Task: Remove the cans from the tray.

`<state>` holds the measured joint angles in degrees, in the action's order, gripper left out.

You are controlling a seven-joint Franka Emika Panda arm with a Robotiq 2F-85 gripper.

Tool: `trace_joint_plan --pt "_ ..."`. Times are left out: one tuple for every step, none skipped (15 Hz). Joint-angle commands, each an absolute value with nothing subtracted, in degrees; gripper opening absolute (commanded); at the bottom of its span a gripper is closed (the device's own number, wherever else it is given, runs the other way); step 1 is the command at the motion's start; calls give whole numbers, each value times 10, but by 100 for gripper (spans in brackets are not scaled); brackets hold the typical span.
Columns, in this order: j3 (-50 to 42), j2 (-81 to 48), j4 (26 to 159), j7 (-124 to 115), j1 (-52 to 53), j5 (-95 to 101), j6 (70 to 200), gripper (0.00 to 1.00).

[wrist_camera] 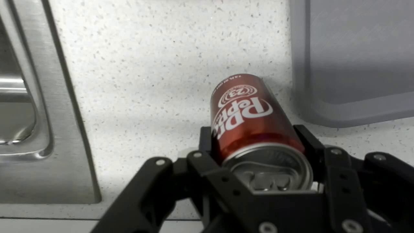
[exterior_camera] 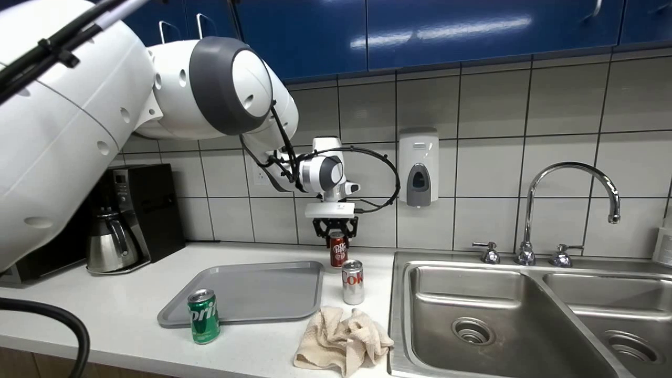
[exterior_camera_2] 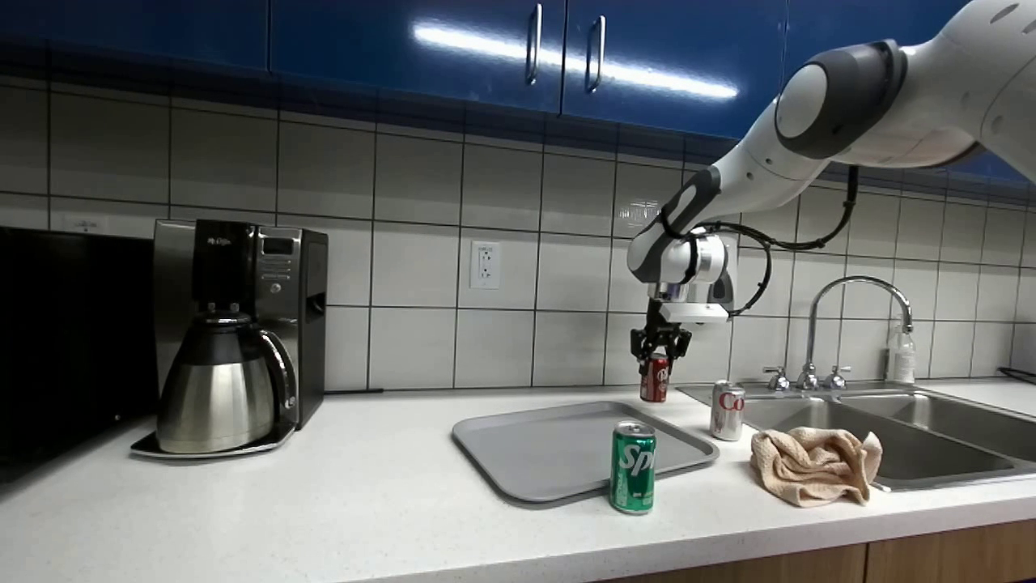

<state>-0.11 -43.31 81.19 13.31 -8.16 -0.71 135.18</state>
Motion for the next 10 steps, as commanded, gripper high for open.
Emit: trace_joint_plan --pt "-7 -454 766 116 -77 -2 1317 38" --pt "-7 -457 763 116 -77 -2 1315 38" --pt "-7 -459 761 115 -76 -1 1315 38" --pt "-8 -462 759 114 -75 0 1315 38" --pt "-8 -464 757 114 -75 1 1315 38" --pt "-8 -466 755 114 -75 1 1315 38" --pt "-8 -466 754 114 -75 1 1315 38" --pt "-8 -468 753 114 -74 1 1314 38" --pt "-8 -469 751 114 -74 1 1314 38" --pt "-8 -470 750 114 -74 1 1313 38"
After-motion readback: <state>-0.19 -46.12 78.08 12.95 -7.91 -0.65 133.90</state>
